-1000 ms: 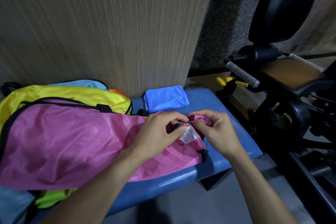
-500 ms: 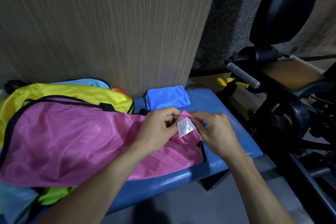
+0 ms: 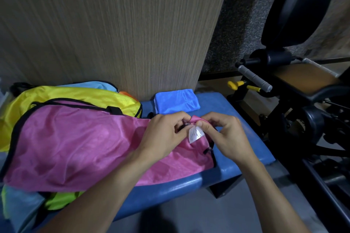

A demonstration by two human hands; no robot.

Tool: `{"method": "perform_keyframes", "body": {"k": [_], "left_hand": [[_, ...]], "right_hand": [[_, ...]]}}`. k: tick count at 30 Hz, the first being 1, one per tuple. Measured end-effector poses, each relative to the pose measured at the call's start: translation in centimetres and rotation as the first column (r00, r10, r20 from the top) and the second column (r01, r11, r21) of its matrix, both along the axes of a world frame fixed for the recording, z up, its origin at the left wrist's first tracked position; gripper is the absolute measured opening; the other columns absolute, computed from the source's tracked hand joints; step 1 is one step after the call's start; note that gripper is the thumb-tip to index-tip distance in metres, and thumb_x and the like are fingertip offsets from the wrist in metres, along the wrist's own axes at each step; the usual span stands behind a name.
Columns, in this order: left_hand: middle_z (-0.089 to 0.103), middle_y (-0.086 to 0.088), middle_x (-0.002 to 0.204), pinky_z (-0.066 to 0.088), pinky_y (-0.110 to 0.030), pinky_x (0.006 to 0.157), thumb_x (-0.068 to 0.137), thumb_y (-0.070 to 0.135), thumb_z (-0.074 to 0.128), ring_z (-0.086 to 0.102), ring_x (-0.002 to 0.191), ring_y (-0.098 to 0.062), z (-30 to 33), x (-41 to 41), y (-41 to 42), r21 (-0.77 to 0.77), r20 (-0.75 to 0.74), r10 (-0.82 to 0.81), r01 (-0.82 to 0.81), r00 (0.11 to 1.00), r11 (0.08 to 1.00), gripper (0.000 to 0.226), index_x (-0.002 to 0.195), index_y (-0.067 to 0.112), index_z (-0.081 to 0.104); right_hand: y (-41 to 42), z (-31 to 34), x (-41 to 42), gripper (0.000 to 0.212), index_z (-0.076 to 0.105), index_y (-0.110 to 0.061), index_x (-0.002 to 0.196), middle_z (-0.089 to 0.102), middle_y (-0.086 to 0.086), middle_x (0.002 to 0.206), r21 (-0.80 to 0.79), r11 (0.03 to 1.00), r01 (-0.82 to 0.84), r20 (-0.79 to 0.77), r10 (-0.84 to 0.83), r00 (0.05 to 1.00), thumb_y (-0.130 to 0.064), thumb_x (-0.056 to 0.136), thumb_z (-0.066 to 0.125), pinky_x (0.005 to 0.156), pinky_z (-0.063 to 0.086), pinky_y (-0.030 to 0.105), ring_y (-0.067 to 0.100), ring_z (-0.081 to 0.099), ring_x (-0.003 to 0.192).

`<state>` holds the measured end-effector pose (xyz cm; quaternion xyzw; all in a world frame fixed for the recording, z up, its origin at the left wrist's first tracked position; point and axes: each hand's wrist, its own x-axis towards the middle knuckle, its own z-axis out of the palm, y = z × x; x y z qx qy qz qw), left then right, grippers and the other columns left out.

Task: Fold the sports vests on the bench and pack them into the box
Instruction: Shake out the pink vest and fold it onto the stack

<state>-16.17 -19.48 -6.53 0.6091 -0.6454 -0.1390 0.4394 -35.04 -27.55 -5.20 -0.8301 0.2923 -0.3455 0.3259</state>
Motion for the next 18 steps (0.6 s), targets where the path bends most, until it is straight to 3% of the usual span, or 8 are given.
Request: {"method": "perform_keyframes", "body": {"k": [2,6,9,12,14,18], "left_hand": [[0.052,0.008,0.055,0.033,-0.026,0.049,0.095,0.037,0.068,0.041,0.048,-0.008,0.1,0.1,0.0,0.059,-0.005,-0.046,0.046,0.999,0.997,0.014,0.098,0.023,0.073],[0.05,-0.005,0.056,0.03,-0.032,0.05,0.098,0.023,0.065,0.033,0.048,-0.007,-0.1,0.5,-0.1,0.145,0.018,-0.086,0.083,0.996,0.986,0.021,0.08,0.012,0.062],[0.051,0.007,0.051,0.027,-0.024,0.049,0.096,0.025,0.069,0.037,0.043,-0.007,0.3,0.6,0.0,0.096,-0.013,-0.06,0.061,0.998,0.994,0.007,0.093,0.019,0.067],[0.045,0.01,0.049,0.024,-0.024,0.048,0.092,0.025,0.074,0.031,0.042,-0.008,0.4,0.8,0.0,0.056,-0.077,-0.03,0.035,0.997,0.998,0.018,0.089,0.023,0.056],[0.044,0.01,0.047,0.026,-0.025,0.047,0.091,0.027,0.076,0.032,0.043,-0.009,0.5,0.8,0.1,0.074,-0.164,-0.07,0.083,0.984,0.994,0.023,0.087,0.023,0.054],[0.053,0.009,0.05,0.029,-0.021,0.043,0.092,0.022,0.074,0.035,0.041,-0.008,1.2,0.1,0.2,0.096,-0.428,-0.186,0.249,0.884,0.964,0.01,0.092,0.018,0.065]], "right_hand": [[0.0,0.0,0.0,0.007,0.077,-0.019,0.093,0.074,-0.011,0.081,-0.05,0.999,0.01,0.001,-0.009,1.0,-0.025,0.094,0.073,0.072,0.056,0.034,0.013,0.07,0.077],[0.2,0.2,0.0,0.005,0.077,-0.018,0.093,0.073,-0.011,0.08,-0.094,0.996,-0.009,0.012,0.01,1.0,-0.022,0.092,0.075,0.072,0.052,0.023,0.012,0.069,0.077],[0.1,0.1,-0.4,0.007,0.076,-0.015,0.092,0.071,-0.009,0.078,-0.1,0.995,0.011,0.028,-0.008,1.0,-0.022,0.092,0.075,0.072,0.053,0.026,0.014,0.068,0.074],[-0.1,-0.1,-0.7,0.009,0.076,-0.015,0.092,0.07,-0.011,0.078,-0.089,0.996,0.025,0.044,-0.021,0.999,-0.025,0.091,0.075,0.071,0.054,0.03,0.016,0.067,0.073],[-0.1,-0.2,-0.7,0.008,0.076,-0.017,0.094,0.071,-0.011,0.08,-0.078,0.997,0.026,0.045,-0.022,0.999,-0.025,0.092,0.074,0.071,0.055,0.033,0.016,0.067,0.072],[0.2,-0.3,-0.5,0.007,0.077,-0.017,0.098,0.075,-0.011,0.087,-0.111,0.994,0.025,0.047,-0.02,0.999,-0.016,0.094,0.071,0.073,0.056,0.03,0.012,0.07,0.077]]}}
